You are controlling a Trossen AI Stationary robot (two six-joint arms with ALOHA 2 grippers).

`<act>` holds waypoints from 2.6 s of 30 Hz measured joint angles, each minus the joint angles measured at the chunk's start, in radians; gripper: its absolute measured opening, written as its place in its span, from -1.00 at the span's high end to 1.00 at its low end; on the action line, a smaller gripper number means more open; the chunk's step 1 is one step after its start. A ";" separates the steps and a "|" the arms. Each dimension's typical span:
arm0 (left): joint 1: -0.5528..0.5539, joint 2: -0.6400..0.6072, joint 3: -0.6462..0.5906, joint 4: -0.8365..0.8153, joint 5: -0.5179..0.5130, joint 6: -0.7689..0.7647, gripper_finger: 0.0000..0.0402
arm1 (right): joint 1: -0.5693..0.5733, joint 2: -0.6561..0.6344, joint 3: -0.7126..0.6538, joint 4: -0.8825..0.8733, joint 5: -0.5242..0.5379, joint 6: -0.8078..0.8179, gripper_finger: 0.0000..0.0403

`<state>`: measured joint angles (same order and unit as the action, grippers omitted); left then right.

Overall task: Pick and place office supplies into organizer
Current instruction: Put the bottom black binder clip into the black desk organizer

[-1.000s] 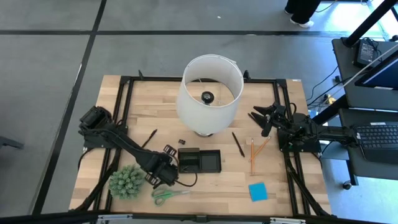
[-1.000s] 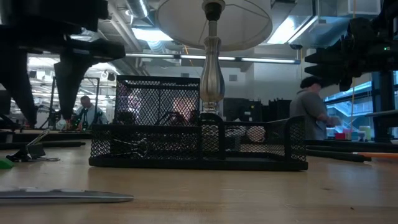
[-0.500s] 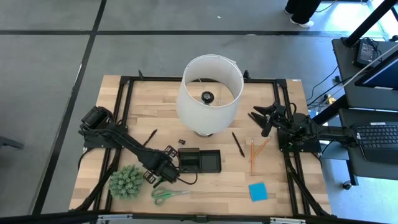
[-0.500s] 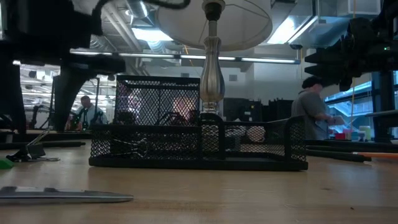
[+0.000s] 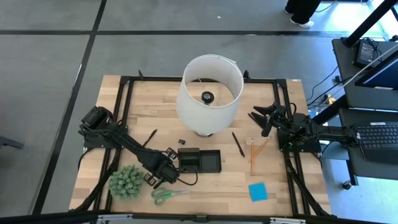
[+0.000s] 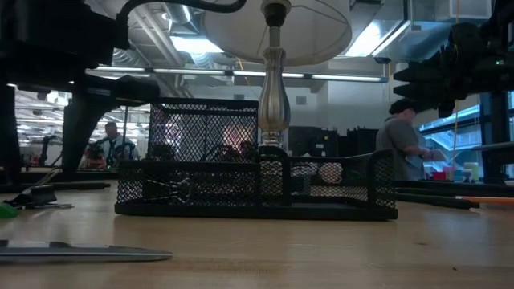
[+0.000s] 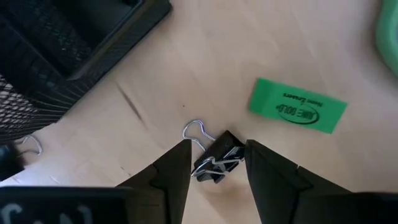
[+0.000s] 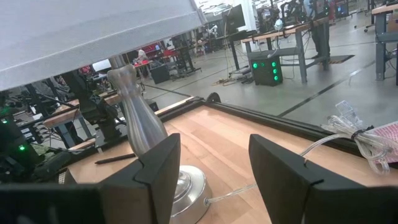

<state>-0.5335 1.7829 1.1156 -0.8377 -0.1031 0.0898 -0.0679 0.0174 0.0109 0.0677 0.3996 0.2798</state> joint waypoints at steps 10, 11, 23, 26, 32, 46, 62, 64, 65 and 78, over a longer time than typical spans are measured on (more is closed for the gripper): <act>0.000 0.000 0.000 -0.003 0.001 0.002 0.41 | 0.000 0.000 0.000 0.000 0.000 0.000 0.04; 0.000 0.000 0.000 -0.003 0.001 0.002 0.43 | 0.000 0.000 0.000 0.000 0.000 0.000 0.04; 0.000 0.000 0.000 -0.012 0.001 0.041 0.52 | 0.000 0.000 0.000 0.000 0.000 0.000 0.04; 0.000 0.000 0.000 -0.024 0.001 0.107 0.49 | 0.000 0.000 0.000 0.000 0.000 0.000 0.04; 0.006 0.000 0.002 -0.061 -0.004 0.188 0.44 | 0.000 0.000 0.000 0.000 0.000 0.000 0.04; 0.006 -0.001 0.002 -0.050 0.012 0.211 0.62 | 0.000 0.000 0.000 0.000 0.000 -0.004 0.04; 0.006 -0.004 0.003 -0.019 0.076 0.068 0.93 | 0.000 0.000 0.000 0.000 0.000 -0.023 0.04; 0.006 -0.004 0.003 -0.019 0.084 0.035 0.96 | 0.000 0.000 0.000 0.000 0.000 -0.032 0.04; 0.006 -0.004 0.003 -0.018 0.085 0.020 0.97 | 0.000 0.000 0.000 0.000 0.000 -0.037 0.04; 0.003 -0.037 -0.001 -0.018 0.085 -0.092 0.99 | 0.000 0.000 0.000 0.000 0.000 -0.052 0.04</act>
<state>-0.5301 1.7463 1.1149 -0.8561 -0.0178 -0.0023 -0.0677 0.0174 0.0107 0.0675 0.3998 0.2277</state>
